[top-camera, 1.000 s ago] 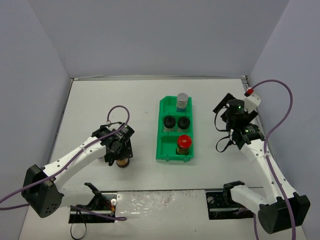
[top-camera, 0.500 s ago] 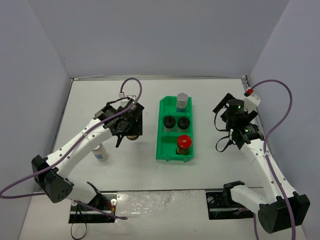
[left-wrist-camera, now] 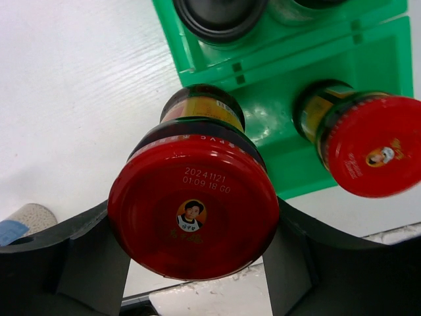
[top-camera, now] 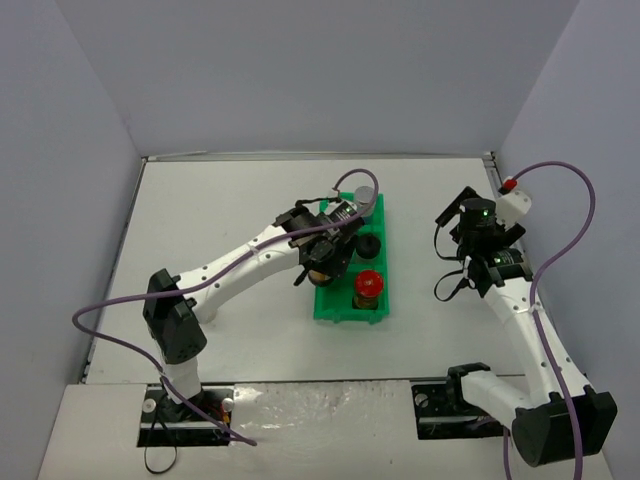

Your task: Organize the condiment bottles

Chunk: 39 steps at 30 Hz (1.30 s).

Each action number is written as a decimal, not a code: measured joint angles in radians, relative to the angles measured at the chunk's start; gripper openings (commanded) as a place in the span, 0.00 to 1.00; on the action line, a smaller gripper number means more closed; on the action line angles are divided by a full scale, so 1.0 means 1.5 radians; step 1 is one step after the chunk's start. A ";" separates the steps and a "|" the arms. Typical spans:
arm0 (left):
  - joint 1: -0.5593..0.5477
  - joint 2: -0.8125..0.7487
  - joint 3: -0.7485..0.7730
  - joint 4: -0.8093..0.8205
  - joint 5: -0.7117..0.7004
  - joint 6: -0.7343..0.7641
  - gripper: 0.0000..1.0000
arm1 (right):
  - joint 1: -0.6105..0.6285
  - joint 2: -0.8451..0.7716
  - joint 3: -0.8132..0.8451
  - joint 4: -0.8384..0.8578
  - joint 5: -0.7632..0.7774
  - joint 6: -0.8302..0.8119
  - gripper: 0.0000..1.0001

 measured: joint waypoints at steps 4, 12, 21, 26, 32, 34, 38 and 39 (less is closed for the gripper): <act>-0.015 0.009 0.012 0.000 0.018 0.007 0.00 | -0.004 -0.001 0.000 -0.004 0.002 -0.001 1.00; -0.027 0.015 0.013 0.007 0.034 0.007 0.00 | -0.006 -0.002 0.000 -0.006 0.003 -0.002 1.00; -0.066 0.048 -0.015 0.039 0.069 0.004 0.00 | -0.006 -0.002 0.000 -0.007 0.002 -0.002 1.00; -0.069 0.061 -0.037 0.048 0.073 0.002 0.00 | -0.006 -0.002 0.000 -0.007 0.002 -0.002 1.00; -0.067 0.064 -0.053 0.060 0.073 -0.006 0.00 | -0.006 -0.002 0.000 -0.007 0.002 -0.001 1.00; -0.067 0.064 -0.066 0.070 0.073 -0.009 0.03 | -0.006 -0.002 0.000 -0.007 0.002 -0.001 1.00; -0.067 0.065 -0.080 0.082 0.074 -0.012 0.29 | -0.006 -0.002 0.000 -0.008 0.002 -0.001 1.00; -0.067 0.066 -0.080 0.084 0.074 -0.012 0.39 | -0.006 -0.002 0.000 -0.008 0.002 -0.001 1.00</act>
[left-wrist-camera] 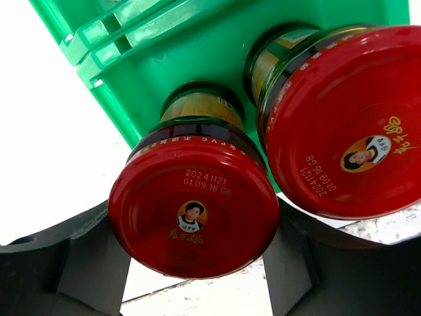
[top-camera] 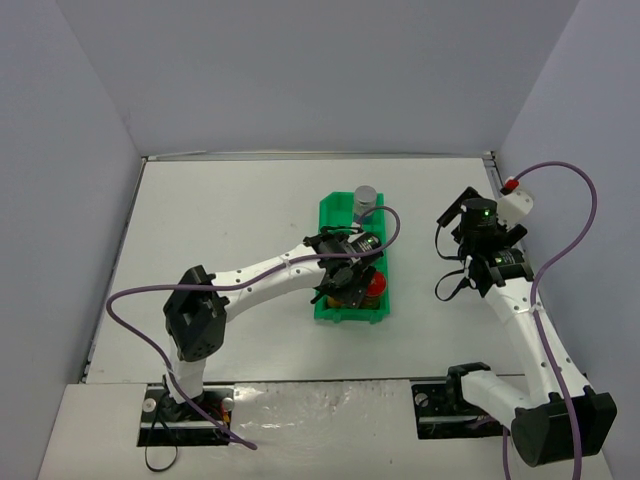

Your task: Organize the condiment bottles

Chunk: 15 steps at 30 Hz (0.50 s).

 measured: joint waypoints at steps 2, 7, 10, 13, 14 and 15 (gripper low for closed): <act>0.000 0.001 0.000 0.003 0.001 0.000 0.52 | 0.000 0.000 0.000 0.000 0.000 0.000 1.00; 0.000 0.001 0.000 0.011 0.004 0.000 0.82 | 0.000 0.000 0.000 0.000 0.000 0.000 1.00; 0.000 0.001 0.000 0.018 0.006 0.000 0.88 | -0.001 0.000 0.000 0.000 0.000 0.000 1.00; 0.000 0.001 0.000 0.021 0.007 0.001 0.90 | -0.002 0.000 0.000 0.000 0.000 0.000 1.00; 0.000 0.001 0.000 0.022 0.007 0.001 0.91 | -0.003 0.000 0.000 0.000 0.000 0.000 1.00; 0.000 0.001 0.000 0.022 0.007 0.001 0.91 | -0.003 0.000 0.000 0.000 0.000 0.000 1.00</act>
